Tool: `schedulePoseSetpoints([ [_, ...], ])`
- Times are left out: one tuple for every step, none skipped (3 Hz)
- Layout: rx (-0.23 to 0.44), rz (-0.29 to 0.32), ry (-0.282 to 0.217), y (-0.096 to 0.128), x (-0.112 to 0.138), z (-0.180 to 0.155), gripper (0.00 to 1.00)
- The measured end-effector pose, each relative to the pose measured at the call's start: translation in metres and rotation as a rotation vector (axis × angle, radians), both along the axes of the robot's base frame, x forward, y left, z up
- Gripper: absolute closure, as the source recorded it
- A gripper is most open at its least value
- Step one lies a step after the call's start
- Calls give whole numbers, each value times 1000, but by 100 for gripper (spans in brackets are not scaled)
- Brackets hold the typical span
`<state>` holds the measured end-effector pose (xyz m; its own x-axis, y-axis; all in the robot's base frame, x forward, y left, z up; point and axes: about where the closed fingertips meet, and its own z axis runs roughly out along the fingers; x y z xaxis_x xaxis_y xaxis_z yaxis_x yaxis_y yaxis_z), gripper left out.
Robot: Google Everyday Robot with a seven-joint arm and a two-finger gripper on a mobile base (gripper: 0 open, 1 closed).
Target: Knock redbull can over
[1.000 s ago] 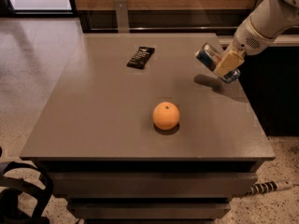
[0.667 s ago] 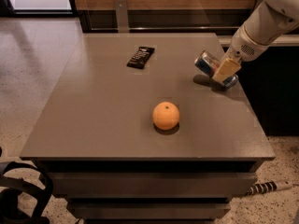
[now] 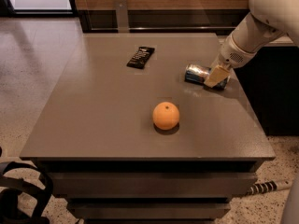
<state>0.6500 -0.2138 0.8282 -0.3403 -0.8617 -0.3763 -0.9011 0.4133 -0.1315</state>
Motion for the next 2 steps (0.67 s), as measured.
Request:
schedulePoseSetpoints([
  [0, 2, 4, 1, 0, -2, 77],
  [0, 2, 4, 1, 0, -2, 54],
])
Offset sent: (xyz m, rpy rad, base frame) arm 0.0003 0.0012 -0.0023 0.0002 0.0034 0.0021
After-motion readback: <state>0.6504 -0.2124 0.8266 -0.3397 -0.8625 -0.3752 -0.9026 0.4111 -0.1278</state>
